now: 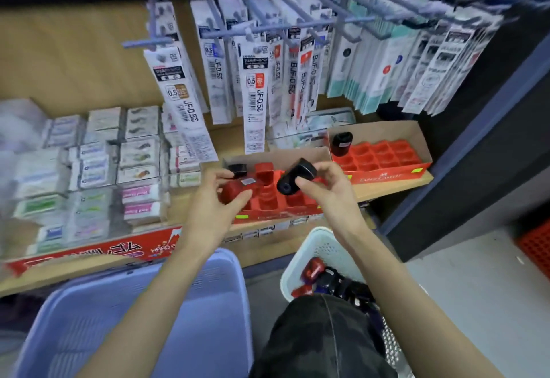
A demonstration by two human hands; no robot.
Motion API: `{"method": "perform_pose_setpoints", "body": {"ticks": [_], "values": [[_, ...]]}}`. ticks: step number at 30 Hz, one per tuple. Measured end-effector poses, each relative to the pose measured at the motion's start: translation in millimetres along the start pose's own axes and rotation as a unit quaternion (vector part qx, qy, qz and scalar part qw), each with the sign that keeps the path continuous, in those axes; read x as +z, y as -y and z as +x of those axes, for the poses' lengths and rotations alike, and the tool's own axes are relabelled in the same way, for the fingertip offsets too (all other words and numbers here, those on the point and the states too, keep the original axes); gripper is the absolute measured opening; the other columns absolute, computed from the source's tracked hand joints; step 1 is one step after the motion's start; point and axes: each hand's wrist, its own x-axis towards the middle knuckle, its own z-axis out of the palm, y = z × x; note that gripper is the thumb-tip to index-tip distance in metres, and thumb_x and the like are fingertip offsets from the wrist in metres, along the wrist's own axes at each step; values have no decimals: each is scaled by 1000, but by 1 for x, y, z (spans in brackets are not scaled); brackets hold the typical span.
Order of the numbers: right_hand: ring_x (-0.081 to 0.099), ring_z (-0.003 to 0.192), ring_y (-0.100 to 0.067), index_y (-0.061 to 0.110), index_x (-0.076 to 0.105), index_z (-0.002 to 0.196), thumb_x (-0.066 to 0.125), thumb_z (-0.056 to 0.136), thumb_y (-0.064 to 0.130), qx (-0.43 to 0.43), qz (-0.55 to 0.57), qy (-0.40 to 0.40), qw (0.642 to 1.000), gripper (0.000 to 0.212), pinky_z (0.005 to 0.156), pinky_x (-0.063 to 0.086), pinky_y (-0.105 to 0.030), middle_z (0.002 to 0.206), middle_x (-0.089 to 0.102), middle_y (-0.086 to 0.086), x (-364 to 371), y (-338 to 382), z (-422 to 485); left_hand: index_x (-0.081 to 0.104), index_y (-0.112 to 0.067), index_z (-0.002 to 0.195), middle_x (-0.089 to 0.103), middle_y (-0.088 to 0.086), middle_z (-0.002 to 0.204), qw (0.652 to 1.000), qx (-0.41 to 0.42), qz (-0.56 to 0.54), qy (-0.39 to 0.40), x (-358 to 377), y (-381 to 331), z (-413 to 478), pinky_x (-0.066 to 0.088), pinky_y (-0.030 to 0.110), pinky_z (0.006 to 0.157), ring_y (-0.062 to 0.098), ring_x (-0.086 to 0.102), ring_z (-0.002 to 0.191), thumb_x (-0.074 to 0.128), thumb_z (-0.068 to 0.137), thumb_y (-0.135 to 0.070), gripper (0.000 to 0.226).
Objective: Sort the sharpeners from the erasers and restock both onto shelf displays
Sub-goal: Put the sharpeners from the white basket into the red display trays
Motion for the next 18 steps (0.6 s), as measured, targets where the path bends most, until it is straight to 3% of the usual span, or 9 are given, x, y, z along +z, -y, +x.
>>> {"method": "perform_pose_setpoints", "body": {"ticks": [2,4,9,13,18], "values": [[60,89,-1,22,55,87,70,82,7,-19,-50,23,998,22,83,44,-16,94,63,7,15,3,11,53,-26,93,62,-12,87,1000,1,1,-19,-11,2,-1,47,23,76,4,60,83,72,81,-13,26],[59,94,-6,21,57,92,71,82,9,-36,-120,42,991,21,85,43,-13,96,65,6,24,2,20,53,-31,88,64,-11,87,1000,0,-15,-17,-21,2,-4,50,22,77,6,62,84,71,81,-12,27],[61,101,-10,32,56,92,72,81,8,-41,-149,66,986,30,96,47,-31,99,67,8,41,-6,29,56,-28,92,65,-9,90,999,11,-1,-42,-33,18,-2,48,24,81,16,63,89,72,82,-14,24],[62,96,-11,26,51,105,68,84,5,-61,-161,105,979,34,88,49,-21,100,63,3,60,-8,26,55,-29,93,63,-10,90,997,0,-19,-79,-38,26,-5,48,28,83,15,63,88,71,82,-15,24],[61,89,-10,16,55,104,67,85,7,-104,-253,123,954,25,83,49,-21,98,62,5,72,-8,26,51,-39,87,63,-13,91,997,-7,-32,-72,-47,32,-5,48,25,81,11,62,88,71,83,-15,31]]}}
